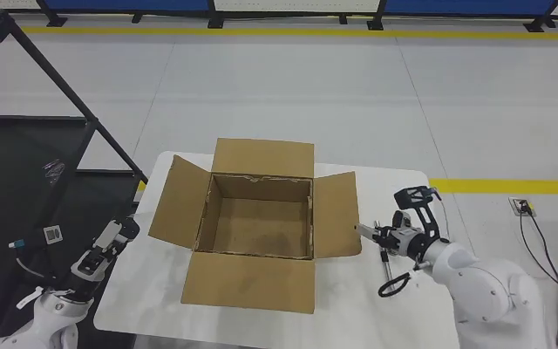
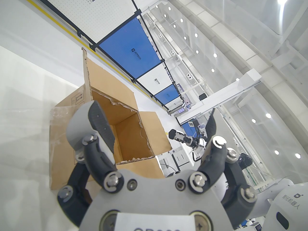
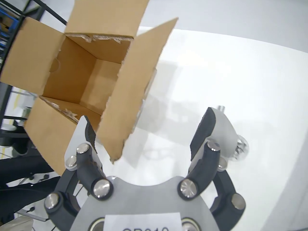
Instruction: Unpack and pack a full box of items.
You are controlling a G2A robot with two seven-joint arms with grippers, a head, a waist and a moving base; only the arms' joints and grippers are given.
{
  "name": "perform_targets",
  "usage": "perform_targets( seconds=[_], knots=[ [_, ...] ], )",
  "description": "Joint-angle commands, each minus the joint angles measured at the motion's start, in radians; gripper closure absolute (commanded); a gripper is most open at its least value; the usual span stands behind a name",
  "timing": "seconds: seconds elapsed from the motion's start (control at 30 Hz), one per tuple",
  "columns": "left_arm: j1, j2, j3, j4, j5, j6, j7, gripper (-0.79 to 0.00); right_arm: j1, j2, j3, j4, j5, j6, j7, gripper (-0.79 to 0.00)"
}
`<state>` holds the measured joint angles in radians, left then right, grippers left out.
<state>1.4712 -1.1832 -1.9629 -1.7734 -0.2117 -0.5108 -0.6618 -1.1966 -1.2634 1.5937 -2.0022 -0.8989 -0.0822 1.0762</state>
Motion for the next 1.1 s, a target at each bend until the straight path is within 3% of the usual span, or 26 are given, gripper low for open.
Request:
perform_targets(
  seconds=[0.0, 0.1, 0.53, 0.67, 0.83, 1.07],
  knots=[
    [0.0, 0.0, 0.0, 0.0, 0.0, 0.0, 0.0, -0.785, -0.038, 0.004, 0.009, -0.037, -0.047, 0.019, 0.016, -0.785],
    [0.0, 0.0, 0.0, 0.0, 0.0, 0.0, 0.0, -0.785, -0.086, 0.007, 0.026, -0.083, -0.104, 0.082, 0.018, -0.785],
    [0.0, 0.0, 0.0, 0.0, 0.0, 0.0, 0.0, -0.785, -0.092, 0.008, 0.026, -0.071, -0.122, 0.09, -0.008, -0.785],
    [0.0, 0.0, 0.0, 0.0, 0.0, 0.0, 0.0, -0.785, -0.081, 0.012, 0.051, -0.013, -0.137, 0.128, -0.018, -0.785],
    [0.0, 0.0, 0.0, 0.0, 0.0, 0.0, 0.0, -0.785, -0.039, 0.026, 0.094, 0.117, -0.114, 0.056, 0.083, -0.785],
    [0.0, 0.0, 0.0, 0.0, 0.0, 0.0, 0.0, -0.785, 0.045, 0.034, 0.016, 0.285, -0.098, 0.009, 0.215, -0.785]
  ],
)
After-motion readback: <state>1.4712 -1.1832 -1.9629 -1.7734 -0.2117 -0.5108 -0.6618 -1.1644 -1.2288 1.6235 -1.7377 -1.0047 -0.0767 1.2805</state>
